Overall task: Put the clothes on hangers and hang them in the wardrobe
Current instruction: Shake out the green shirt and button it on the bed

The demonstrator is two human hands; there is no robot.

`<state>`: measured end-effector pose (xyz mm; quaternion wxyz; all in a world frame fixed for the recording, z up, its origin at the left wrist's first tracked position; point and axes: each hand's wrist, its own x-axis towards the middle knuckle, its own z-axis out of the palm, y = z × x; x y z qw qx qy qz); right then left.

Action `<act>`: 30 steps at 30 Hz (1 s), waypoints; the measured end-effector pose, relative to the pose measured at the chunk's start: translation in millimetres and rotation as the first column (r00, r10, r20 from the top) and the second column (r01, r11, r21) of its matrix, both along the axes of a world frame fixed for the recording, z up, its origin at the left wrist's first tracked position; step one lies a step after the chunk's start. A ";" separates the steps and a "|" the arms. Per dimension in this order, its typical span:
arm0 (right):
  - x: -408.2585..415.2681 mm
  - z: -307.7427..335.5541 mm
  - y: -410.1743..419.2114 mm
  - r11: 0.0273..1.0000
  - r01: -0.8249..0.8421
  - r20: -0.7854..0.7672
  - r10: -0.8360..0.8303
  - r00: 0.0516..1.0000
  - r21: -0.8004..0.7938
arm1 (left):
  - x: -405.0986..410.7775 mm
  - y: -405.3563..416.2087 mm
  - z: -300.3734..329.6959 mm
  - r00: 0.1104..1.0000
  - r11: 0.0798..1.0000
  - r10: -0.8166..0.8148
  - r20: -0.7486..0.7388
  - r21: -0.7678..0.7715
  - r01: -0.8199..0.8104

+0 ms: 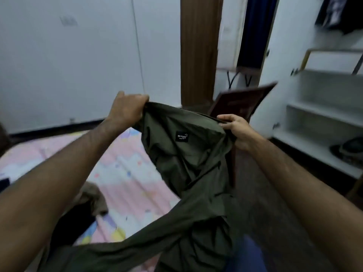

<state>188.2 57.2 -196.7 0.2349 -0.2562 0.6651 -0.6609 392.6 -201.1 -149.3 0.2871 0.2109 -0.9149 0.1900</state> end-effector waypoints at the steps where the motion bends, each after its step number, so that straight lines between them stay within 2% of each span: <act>1: -14.8 34.2 -3.3 0.998 0.027 -0.061 -0.031 0.998 -0.061 | -2.5 -4.9 30.7 0.992 0.997 -0.028 -0.123 0.065 0.036; 3: -35.6 109.1 -5.7 0.979 0.055 -0.185 -0.092 0.978 -0.198 | -7.9 -7.7 97.0 0.920 0.972 -0.093 -0.381 0.165 0.167; 5: -48.5 179.9 -2.8 0.937 0.082 -0.257 -0.176 0.950 -0.341 | -15.9 -3.3 162.0 0.787 0.944 -0.173 -0.592 0.128 0.304; 6: -54.1 208.3 -0.6 0.916 0.104 -0.296 -0.231 0.927 -0.388 | -19.0 -0.3 189.0 0.737 0.936 -0.212 -0.642 0.083 0.341; 7: -60.7 230.1 -0.3 0.905 0.137 -0.345 -0.289 0.893 -0.402 | -20.5 3.5 210.1 0.728 0.936 -0.230 -0.645 0.059 0.348; 8: -67.3 244.7 0.7 0.912 0.176 -0.406 -0.330 0.852 -0.371 | -20.7 6.4 225.5 0.769 0.946 -0.236 -0.595 0.041 0.322; 10: -79.8 246.9 5.2 0.945 0.241 -0.475 -0.320 0.820 -0.222 | -16.7 12.5 236.1 0.944 0.982 -0.187 -0.271 -0.018 0.189; 12: -89.7 230.7 15.8 0.961 0.257 -0.433 -0.275 0.858 -0.102 | -13.4 14.8 231.1 0.988 0.986 -0.151 0.039 -0.063 0.153; 13: -95.6 221.3 21.9 0.968 0.238 -0.389 -0.252 0.886 -0.083 | -12.0 16.2 227.5 0.980 0.984 -0.171 0.103 -0.030 0.175; 16: -97.4 205.7 42.8 0.999 0.044 -0.225 -0.038 0.974 0.022 | -7.9 21.3 219.6 0.966 0.967 -0.225 0.131 0.156 0.204; 17: -96.7 204.1 46.8 0.997 0.002 -0.223 0.015 0.975 0.080 | -6.8 20.5 218.5 0.969 0.962 -0.226 0.100 0.177 0.206; 20: -90.4 192.7 56.5 0.976 0.051 -0.344 0.025 0.939 0.211 | -3.4 22.2 205.2 0.978 0.978 -0.203 -0.046 0.042 0.205; 22: -82.9 188.5 60.2 0.969 0.139 -0.469 -0.029 0.883 0.202 | -2.6 23.8 197.6 0.962 0.970 -0.244 -0.123 -0.009 0.245; 24: -76.7 190.4 65.9 0.970 0.210 -0.615 -0.092 0.783 0.122 | -0.1 28.9 193.4 0.948 0.953 -0.304 -0.095 -0.045 0.301; 26: -73.5 197.5 74.4 0.988 0.136 -0.658 -0.051 0.752 0.078 | 3.4 34.4 193.9 0.940 0.939 -0.341 -0.035 -0.073 0.338; 28: -66.8 205.6 84.5 0.989 0.014 -0.640 0.085 0.764 0.147 | 4.9 36.1 193.7 0.936 0.931 -0.353 0.000 -0.105 0.351; 30: -64.2 211.9 90.4 0.966 -0.037 -0.646 0.200 0.737 0.256 | 4.5 35.9 192.9 0.932 0.926 -0.361 -0.028 -0.133 0.354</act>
